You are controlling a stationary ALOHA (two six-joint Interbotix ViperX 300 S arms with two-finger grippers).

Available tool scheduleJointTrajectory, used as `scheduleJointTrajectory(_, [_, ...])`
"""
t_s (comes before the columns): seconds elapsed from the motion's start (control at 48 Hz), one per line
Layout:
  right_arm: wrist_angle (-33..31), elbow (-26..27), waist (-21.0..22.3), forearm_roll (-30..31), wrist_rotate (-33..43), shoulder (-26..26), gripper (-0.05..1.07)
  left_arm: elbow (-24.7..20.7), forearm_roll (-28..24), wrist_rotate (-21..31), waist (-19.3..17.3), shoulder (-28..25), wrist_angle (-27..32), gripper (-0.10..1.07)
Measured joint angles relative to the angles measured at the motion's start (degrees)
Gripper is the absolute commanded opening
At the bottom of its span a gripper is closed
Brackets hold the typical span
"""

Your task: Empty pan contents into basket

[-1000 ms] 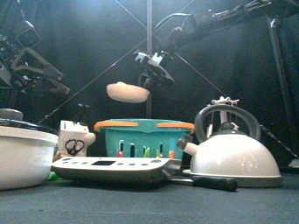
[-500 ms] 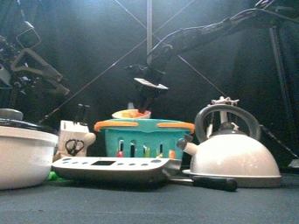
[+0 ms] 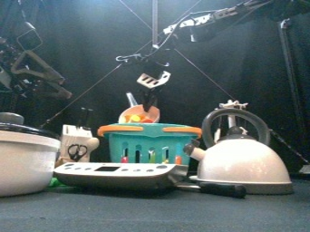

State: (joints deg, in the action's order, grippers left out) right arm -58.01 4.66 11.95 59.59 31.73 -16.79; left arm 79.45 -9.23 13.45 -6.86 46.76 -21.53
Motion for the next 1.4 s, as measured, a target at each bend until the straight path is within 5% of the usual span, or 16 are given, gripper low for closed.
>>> scheduleJointTrajectory(0.521, [-14.2, 2.3, -4.2, 14.3, 0.1, -5.4, 0.27, 0.1, 0.0, 0.1, 0.0, 0.0, 0.1, 0.9])
scheduleJointTrajectory(1.396, [-24.5, 2.6, -6.5, 28.1, 0.0, -7.7, 0.27, 0.0, 0.0, 0.0, 0.0, 0.1, 0.3, 0.9])
